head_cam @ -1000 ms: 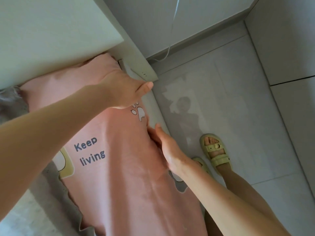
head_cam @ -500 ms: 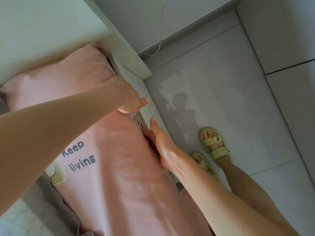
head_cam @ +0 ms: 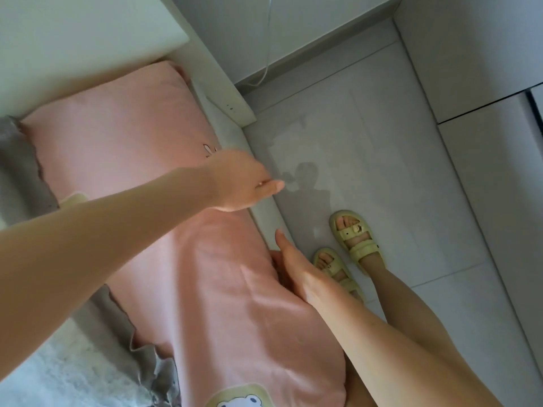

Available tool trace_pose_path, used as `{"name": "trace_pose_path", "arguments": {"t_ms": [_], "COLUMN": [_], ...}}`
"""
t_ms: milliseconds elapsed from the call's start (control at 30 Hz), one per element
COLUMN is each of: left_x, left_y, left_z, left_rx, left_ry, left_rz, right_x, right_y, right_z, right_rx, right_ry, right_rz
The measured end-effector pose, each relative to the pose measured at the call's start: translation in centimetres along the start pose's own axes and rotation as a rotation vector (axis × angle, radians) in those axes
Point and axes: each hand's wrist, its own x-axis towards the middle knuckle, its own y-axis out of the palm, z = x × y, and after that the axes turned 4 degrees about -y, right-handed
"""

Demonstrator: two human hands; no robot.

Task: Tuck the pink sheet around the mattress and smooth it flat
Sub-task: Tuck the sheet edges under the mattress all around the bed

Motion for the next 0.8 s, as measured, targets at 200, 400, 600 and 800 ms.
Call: {"name": "trace_pose_path", "arguments": {"t_ms": [200, 400, 600, 800], "left_x": [-2.6, -1.4, -0.7, -1.8], "left_y": [5.2, 5.9, 6.9, 5.3], "left_z": [-3.4, -5.9, -7.8, -7.8], "left_rx": [0.366, 0.386, 0.396, 0.512], "left_ry": [0.11, -0.017, -0.113, -0.117], "left_rz": [0.132, 0.18, 0.252, 0.268], "right_x": [-2.5, -6.0, -6.9, -5.4], "right_y": [-1.8, -3.2, -1.9, -1.0], "right_z": [-1.8, -6.6, -9.3, -9.8], "right_rx": [0.014, -0.262, -0.268, -0.242], "right_ry": [-0.372, -0.56, -0.634, -0.548], "right_rz": [-0.24, -0.179, -0.154, -0.158]}}
